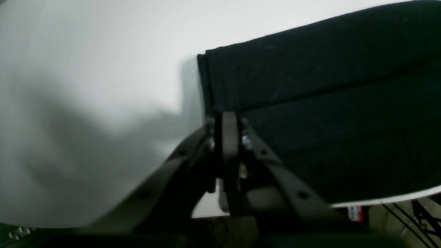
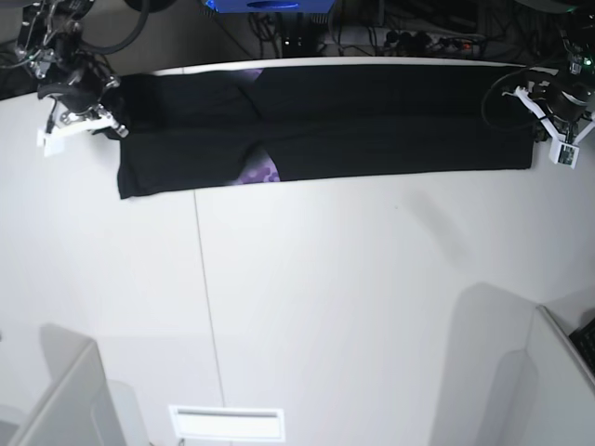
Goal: Fold the T-shirt properly
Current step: 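Open both grippers and lift them from the folded strip, then lower both grippers onto the strip's edge and grasp it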
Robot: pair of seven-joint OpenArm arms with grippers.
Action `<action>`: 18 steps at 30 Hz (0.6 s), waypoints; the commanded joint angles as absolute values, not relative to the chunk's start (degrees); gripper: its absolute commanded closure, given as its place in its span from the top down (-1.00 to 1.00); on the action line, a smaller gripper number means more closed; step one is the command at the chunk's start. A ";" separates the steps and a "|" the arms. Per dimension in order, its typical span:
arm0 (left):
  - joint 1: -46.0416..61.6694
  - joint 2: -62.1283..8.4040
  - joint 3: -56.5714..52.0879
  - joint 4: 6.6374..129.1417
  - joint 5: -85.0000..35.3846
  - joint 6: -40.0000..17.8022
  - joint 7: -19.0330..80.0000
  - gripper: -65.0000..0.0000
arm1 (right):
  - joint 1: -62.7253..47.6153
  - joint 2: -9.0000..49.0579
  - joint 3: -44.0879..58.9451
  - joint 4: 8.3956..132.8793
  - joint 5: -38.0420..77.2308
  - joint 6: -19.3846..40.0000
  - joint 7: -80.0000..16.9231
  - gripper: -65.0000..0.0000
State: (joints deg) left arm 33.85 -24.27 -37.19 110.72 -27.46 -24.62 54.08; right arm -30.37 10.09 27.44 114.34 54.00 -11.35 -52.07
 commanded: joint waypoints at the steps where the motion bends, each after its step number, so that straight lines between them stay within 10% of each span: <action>1: 33.98 -25.19 -37.93 111.34 -27.47 -24.48 53.32 -0.51 | -30.46 10.68 28.09 115.21 54.81 -10.95 -51.38 -0.71; 7: 33.63 -24.48 -44.00 111.52 -27.91 -24.48 53.32 0.18 | -30.55 10.68 28.26 115.21 54.73 -11.03 -50.95 -0.42; 12: 33.36 -22.29 -49.63 111.69 -28.09 -24.48 53.14 0.18 | -31.34 11.21 27.65 115.38 54.73 -10.77 -46.73 -0.42; 15: 31.60 -19.47 -49.71 111.43 -28.09 -24.48 53.23 -0.09 | -30.64 11.12 26.68 115.38 54.73 -9.63 -44.44 -0.45; 18: 28.70 -14.90 -49.71 110.20 -27.56 -24.48 53.23 -0.96 | -28.97 12.97 23.43 115.12 54.64 -1.80 -44.09 -0.81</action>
State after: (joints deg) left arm 28.29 -14.06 -49.32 109.62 -27.51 -24.45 53.95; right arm -29.32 12.05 22.92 114.19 54.06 -1.54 -45.43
